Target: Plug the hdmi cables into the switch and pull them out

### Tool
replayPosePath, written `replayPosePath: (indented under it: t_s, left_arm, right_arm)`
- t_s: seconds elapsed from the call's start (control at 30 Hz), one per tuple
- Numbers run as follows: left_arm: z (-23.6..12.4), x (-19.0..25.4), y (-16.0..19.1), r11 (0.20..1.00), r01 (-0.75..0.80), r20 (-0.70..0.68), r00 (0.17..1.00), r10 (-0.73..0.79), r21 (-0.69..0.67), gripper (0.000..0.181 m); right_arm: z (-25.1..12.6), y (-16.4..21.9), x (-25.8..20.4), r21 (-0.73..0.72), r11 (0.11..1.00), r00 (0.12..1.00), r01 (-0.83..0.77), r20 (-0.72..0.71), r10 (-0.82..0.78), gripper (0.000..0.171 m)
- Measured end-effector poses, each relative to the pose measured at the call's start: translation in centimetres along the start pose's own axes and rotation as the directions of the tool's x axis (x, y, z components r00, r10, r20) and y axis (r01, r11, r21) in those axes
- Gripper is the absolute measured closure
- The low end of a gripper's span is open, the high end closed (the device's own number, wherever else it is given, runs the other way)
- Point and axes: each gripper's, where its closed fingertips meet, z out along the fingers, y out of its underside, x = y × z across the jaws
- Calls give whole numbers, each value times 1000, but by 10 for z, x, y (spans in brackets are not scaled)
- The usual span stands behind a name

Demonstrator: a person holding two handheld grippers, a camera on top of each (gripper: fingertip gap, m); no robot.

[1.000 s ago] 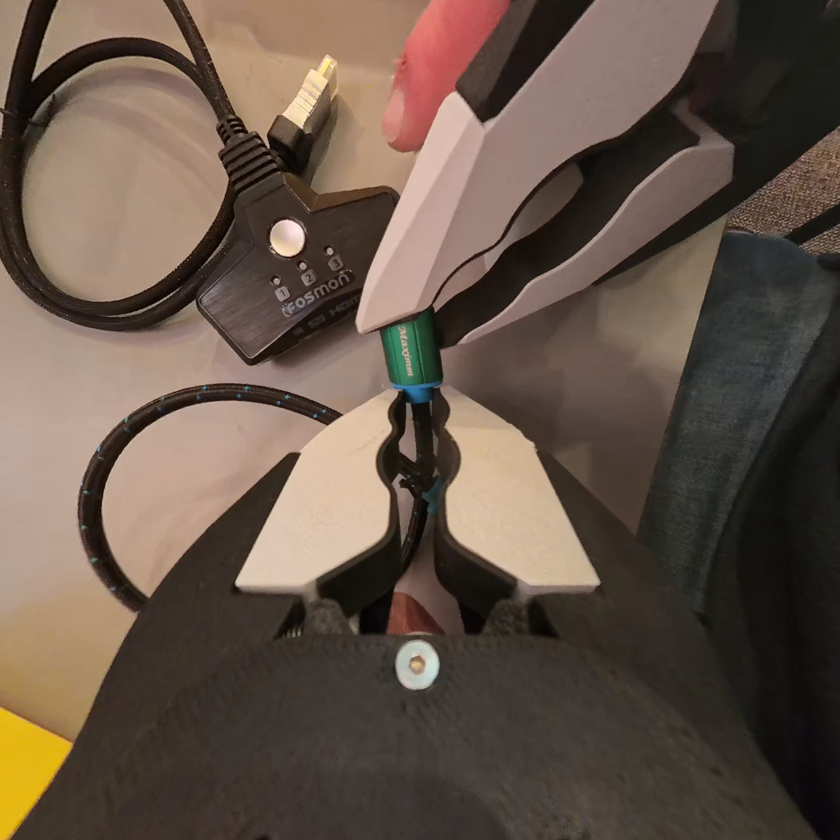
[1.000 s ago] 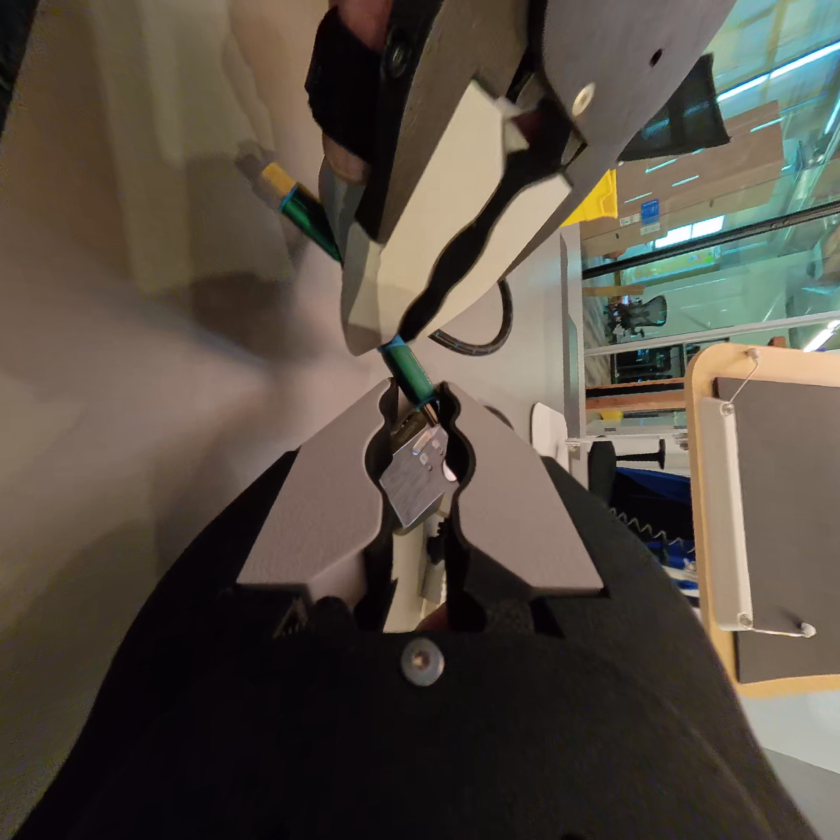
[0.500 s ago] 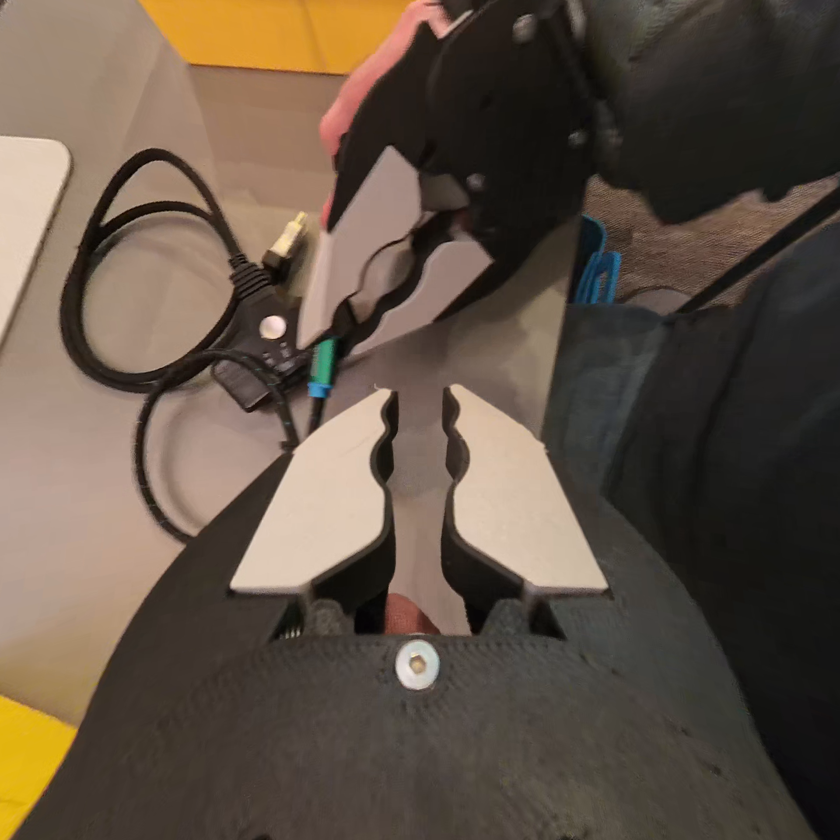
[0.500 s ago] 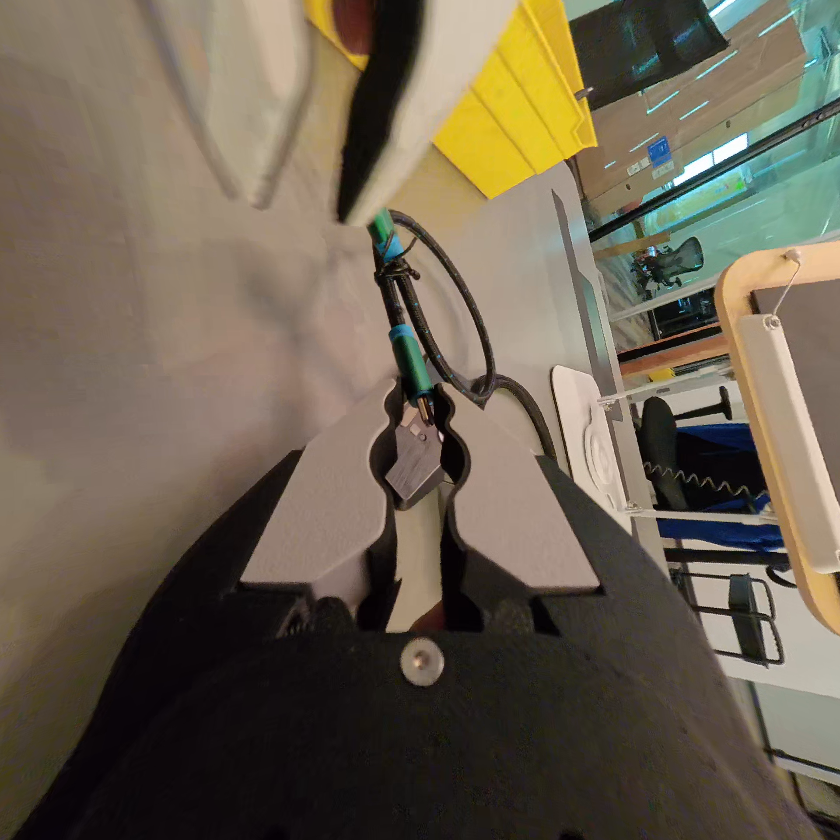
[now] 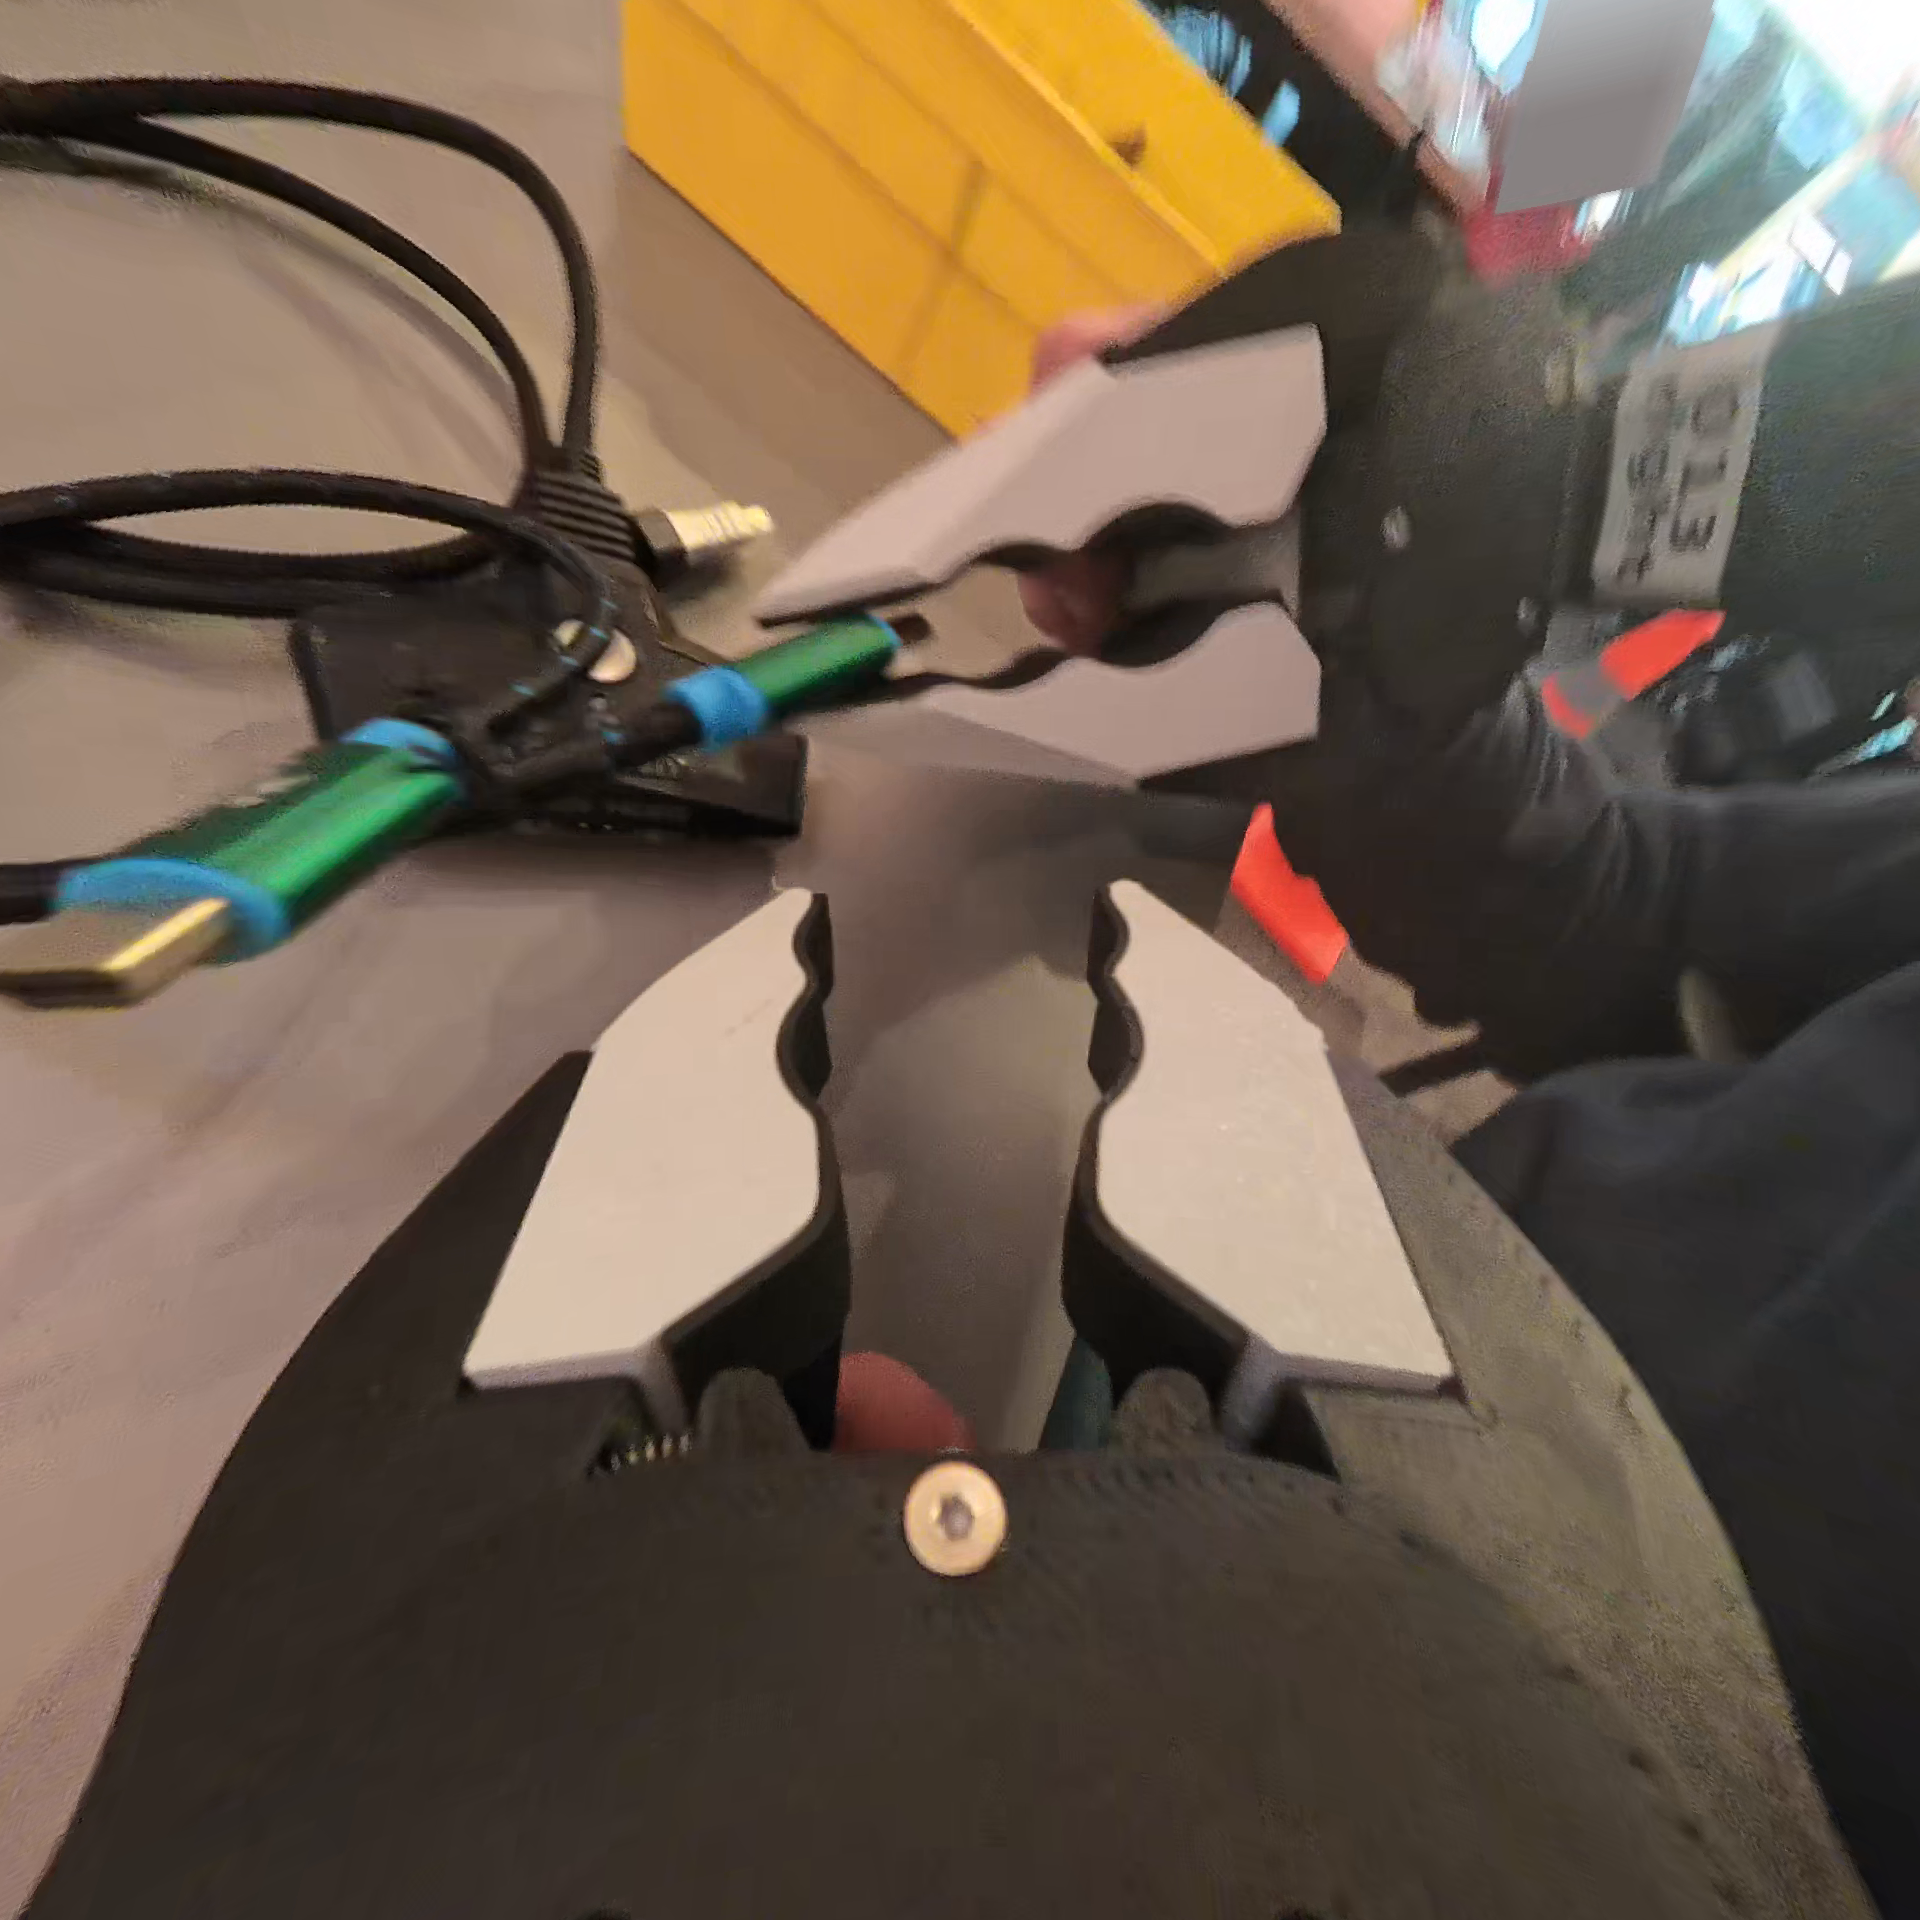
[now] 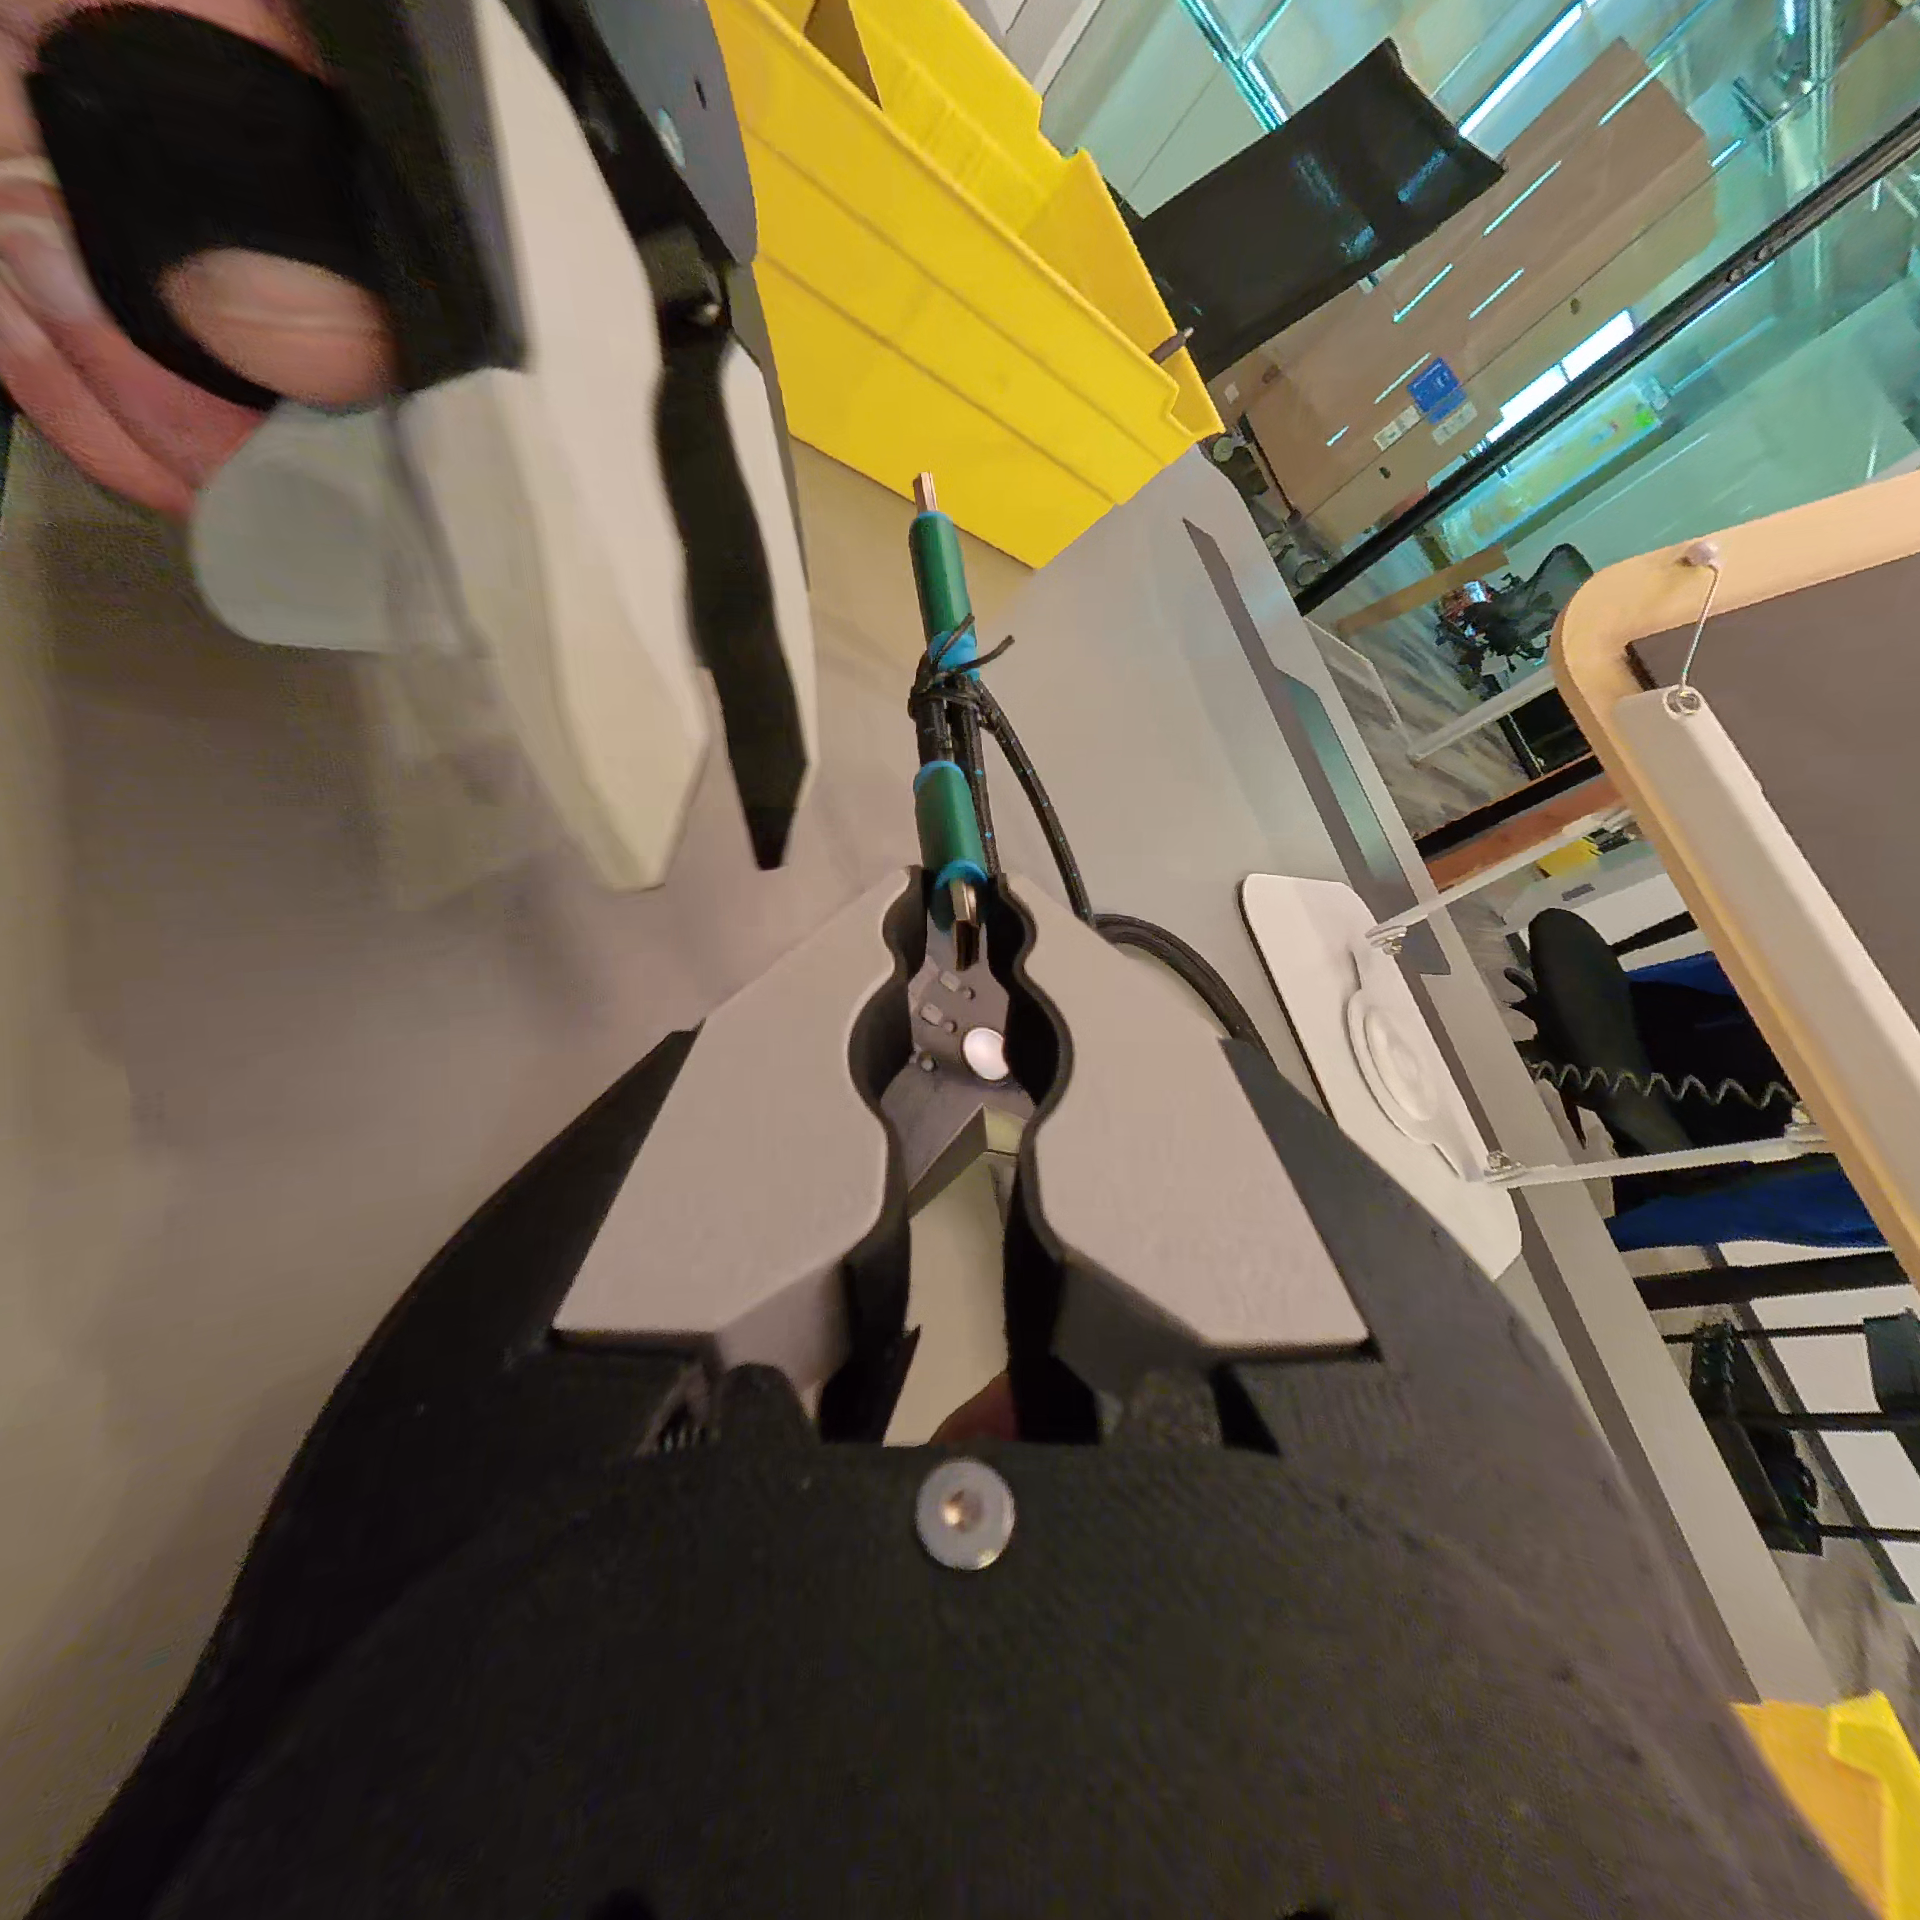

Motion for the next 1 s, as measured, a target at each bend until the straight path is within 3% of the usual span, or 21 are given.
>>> replayPosePath:
  t_s: [0.17, 0.63, 1.0]
  left_arm:
    - [-8, -7, -20, 981, 144, -68, 988, -136, 133, 134]
    - [-16, -8, -38, 931, 282, -205, 950, -236, 233, 135]
    - [-15, -8, -40, 914, 337, -263, 925, -276, 225, 132]
  right_arm:
    - [-2, -7, -7, 50, 998, 1000, 22, 17, -23, 163]
    - [-13, -23, -2, 167, 986, 1000, -15, 16, 13, 164]
    - [-19, -28, -3, 218, 976, 999, -26, 34, 19, 164]
